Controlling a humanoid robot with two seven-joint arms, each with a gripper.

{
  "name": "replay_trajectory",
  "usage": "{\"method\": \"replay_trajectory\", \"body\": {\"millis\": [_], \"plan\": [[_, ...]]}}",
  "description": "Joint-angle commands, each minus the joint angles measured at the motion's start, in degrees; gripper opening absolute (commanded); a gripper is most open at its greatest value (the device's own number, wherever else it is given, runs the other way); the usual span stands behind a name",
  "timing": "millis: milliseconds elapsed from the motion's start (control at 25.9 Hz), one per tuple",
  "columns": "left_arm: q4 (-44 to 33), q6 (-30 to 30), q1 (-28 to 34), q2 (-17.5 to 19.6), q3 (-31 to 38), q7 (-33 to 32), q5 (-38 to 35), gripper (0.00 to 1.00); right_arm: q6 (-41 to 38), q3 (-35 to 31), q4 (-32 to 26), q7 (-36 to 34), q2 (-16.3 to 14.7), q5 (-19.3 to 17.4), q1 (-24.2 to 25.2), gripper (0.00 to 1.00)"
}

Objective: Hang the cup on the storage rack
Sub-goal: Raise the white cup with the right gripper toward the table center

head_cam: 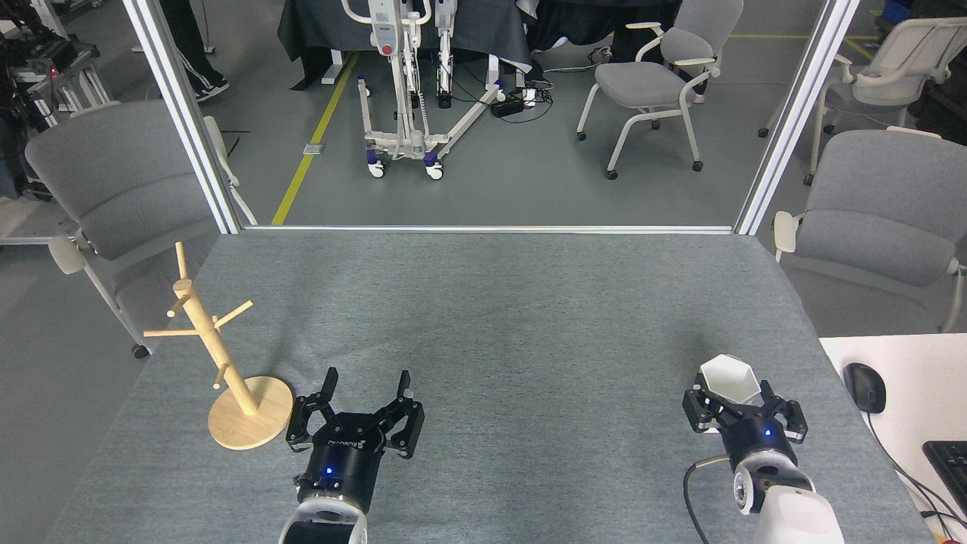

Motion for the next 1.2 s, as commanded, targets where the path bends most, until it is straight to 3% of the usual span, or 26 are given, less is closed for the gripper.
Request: {"method": "replay_trajectory", "body": {"millis": [0,928,1121,1160], "plan": [[0.02,-0.03,-0.01,-0.02,0.00,0.02,0.00,0.99,-0.04,0.15,0.92,0.36,-0.08,0.19,-0.46,1.00],[0.02,-0.03,0.17,-0.02,0.00,0.02,0.00,0.99,0.05,0.24,5.84,0.36,-0.08,0.19,-3.89,0.98],[0.02,-0.03,0.17,-0.02,0.00,0.02,0.00,0.99,-0.21,0.24,5.93,0.36,-0.08,1.07,-3.89,0.80],[0.02,-0.03,0.17,-0.02,0.00,0.02,0.00,0.99,-0.65,0.24,5.93,0.36,-0.08,1.07,-3.89,0.72]]}}
